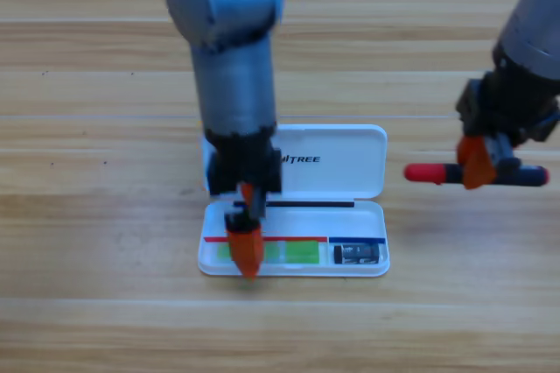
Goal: Clean up eraser and pencils
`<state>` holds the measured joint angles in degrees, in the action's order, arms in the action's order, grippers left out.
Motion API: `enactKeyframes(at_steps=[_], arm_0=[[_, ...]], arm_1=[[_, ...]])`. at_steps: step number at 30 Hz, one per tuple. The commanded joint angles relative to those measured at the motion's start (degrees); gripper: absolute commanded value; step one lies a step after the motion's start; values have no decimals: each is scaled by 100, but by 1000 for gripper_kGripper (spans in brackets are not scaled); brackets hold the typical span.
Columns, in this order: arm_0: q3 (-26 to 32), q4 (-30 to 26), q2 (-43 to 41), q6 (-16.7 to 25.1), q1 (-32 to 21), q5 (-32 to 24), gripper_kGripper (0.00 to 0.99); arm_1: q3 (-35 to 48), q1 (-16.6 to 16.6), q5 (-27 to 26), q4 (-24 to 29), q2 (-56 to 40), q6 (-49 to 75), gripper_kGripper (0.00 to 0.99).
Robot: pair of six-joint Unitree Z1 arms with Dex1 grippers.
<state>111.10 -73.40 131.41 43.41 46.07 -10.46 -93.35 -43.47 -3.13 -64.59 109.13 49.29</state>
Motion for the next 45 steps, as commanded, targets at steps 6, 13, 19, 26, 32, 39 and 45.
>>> enactKeyframes(at_steps=[6, 13, 19, 26, 32, 39, 45], arm_0=[[-572, -139, -3315, -175, -1056, 105, 990], [-1214, 248, -4106, 107, -2357, 35, 990], [-1943, 722, -4308, 133, -2568, -97, 990], [-2391, 1039, -4440, -34, -2568, -264, 990], [-2567, 1153, -4493, -34, -2568, -264, 990], [-2752, 1258, -4546, -34, -2568, -264, 990], [-2804, 1293, -4554, -43, -2568, -273, 990]], arm_1=[[-1124, -847, -65, -194, 1365, -324, 0], [-1994, -1058, -21, -264, 2253, -403, 0], [-2486, -1128, 23, -264, 2692, -455, 0], [-2732, -1137, 67, -264, 2930, -464, 0], [-2758, -1137, 76, -264, 2938, -473, 0], [-2758, -1137, 76, -264, 2938, -517, 433], [-2758, -1137, 85, -264, 2806, -587, 867]])
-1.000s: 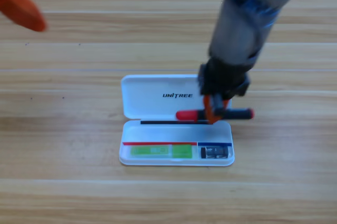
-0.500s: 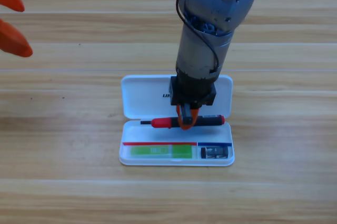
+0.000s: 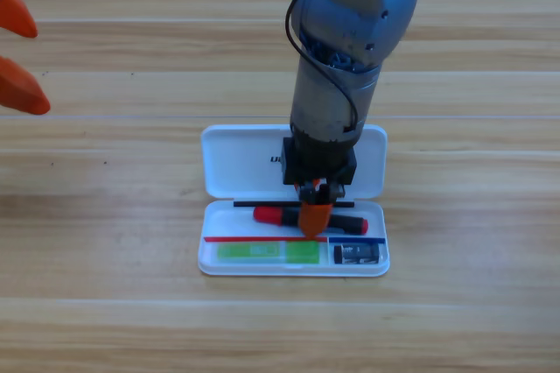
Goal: Clean up eraser and pencils
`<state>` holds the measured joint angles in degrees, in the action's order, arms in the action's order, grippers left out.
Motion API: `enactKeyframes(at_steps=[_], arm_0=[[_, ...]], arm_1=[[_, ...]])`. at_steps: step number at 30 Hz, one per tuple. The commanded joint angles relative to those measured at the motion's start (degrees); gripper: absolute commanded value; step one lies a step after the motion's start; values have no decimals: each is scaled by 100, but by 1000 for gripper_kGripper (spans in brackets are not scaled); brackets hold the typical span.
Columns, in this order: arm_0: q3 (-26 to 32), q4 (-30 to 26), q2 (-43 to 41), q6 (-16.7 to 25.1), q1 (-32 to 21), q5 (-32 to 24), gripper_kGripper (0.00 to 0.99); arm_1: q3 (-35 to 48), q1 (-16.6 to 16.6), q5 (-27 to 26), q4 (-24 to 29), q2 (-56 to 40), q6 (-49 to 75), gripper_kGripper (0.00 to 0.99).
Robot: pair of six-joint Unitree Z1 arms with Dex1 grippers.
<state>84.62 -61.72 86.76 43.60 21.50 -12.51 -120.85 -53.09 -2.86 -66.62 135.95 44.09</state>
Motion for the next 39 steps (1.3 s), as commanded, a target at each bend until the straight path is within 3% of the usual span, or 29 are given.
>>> enactKeyframes(at_steps=[1, 13, 19, 26, 33, 36, 39], arm_0=[[-174, 125, -89, -62, -111, -67, 990], [-77, 495, 105, -141, -208, -49, 990], [-33, 1409, 737, -387, -700, -498, 990], [46, 2446, 1766, -616, -929, -1007, 922], [213, 2841, 2495, -510, -929, -1253, 672], [204, 3052, 2715, -343, -832, -1420, 426], [213, 3193, 2899, -238, -683, -1447, 106]], arm_1=[[26, -175, 49, -62, 37, -85, 891], [1555, -421, -1076, -35, -3207, -261, 931], [2689, -324, -1454, 905, -4551, -806, 931], [3375, -316, -1744, 1266, -5123, -1157, 931], [3559, -316, -1955, 1283, -5237, -1201, 931], [3682, -316, -1990, 1415, -5290, -1236, 931], [3726, -316, -1999, 1468, -5316, -1254, 931]])
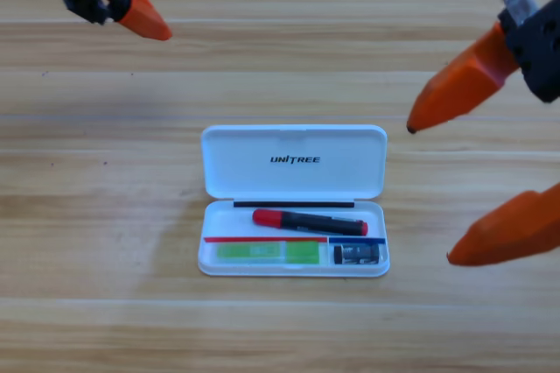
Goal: Clean up eraser and pencils
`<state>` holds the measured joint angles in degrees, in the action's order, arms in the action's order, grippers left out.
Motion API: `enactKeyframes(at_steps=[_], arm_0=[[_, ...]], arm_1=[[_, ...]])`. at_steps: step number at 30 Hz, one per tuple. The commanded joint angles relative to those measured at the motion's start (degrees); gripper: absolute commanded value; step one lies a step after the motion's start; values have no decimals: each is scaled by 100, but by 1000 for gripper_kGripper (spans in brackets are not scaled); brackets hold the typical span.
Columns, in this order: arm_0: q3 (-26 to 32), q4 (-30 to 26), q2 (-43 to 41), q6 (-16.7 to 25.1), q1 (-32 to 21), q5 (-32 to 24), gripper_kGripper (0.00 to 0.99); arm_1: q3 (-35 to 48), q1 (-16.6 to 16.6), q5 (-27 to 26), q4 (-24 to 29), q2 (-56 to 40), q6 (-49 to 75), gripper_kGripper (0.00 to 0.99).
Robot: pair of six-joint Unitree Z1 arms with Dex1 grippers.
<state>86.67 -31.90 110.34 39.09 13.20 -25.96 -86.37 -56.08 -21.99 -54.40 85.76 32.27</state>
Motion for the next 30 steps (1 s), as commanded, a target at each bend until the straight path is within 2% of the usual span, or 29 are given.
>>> enactKeyframes(at_steps=[1, 7, 9, 22, 30], arm_0=[[7, 245, 594, 213, 183, -102, 8], [-1, 491, 945, 11, 394, -111, 0], [-10, 491, 1103, -139, 429, -304, 0], [-54, 403, 1587, 160, 824, -392, 0], [-10, -71, 1543, 415, 930, -656, 0]], arm_1=[[288, -17, -95, 254, -305, -72, 931], [358, -17, -183, 325, -305, -125, 931], [367, -17, -227, 360, -288, -133, 931], [288, -34, -561, 474, -288, -204, 931], [332, -43, -569, 474, -279, -204, 931]])
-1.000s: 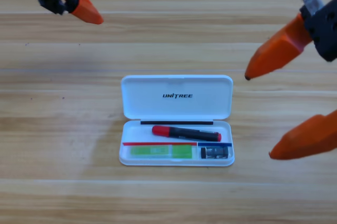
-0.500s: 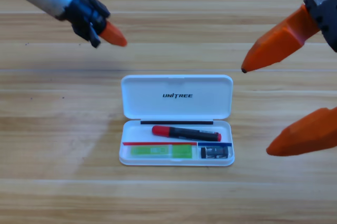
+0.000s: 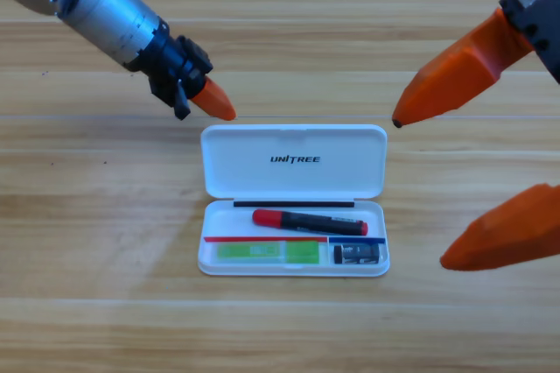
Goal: Clean up eraser and pencils
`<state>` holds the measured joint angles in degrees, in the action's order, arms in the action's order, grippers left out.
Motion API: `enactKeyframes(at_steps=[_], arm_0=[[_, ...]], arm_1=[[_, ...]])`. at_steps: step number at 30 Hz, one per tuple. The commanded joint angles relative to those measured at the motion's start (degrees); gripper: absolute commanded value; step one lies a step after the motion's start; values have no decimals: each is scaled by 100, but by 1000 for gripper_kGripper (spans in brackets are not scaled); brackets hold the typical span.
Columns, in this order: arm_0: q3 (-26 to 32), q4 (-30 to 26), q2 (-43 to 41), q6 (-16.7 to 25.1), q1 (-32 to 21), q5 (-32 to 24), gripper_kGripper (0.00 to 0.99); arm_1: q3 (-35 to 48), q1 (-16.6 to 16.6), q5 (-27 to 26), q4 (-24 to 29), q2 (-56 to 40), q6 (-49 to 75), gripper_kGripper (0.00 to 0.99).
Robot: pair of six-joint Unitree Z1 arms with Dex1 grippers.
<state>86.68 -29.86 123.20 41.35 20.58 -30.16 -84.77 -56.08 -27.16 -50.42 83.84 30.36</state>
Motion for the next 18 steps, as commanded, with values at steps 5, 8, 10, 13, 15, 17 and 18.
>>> enactKeyframes(at_steps=[5, 8, 10, 13, 15, 17, 18], arm_0=[[-20, -635, 204, 444, 341, -377, 0], [-20, -820, 151, 576, 455, -412, 0], [-20, -925, 99, 611, 517, -438, 0], [-46, -1048, 20, 655, 596, -465, 0], [-73, -1092, -42, 682, 640, -465, 0], [-125, -1110, -121, 690, 684, -465, 0], [-152, -1119, -147, 690, 710, -465, 0]], arm_1=[[189, -43, -52, 85, -70, -12, 931], [198, -43, -52, 76, -43, -12, 931], [198, -43, -52, 85, -26, -12, 931], [198, -43, -61, 76, -17, -12, 931], [198, -43, -79, 85, -8, -12, 931], [198, -43, -114, 76, 9, -21, 931], [198, -43, -123, 85, 18, -21, 931]])
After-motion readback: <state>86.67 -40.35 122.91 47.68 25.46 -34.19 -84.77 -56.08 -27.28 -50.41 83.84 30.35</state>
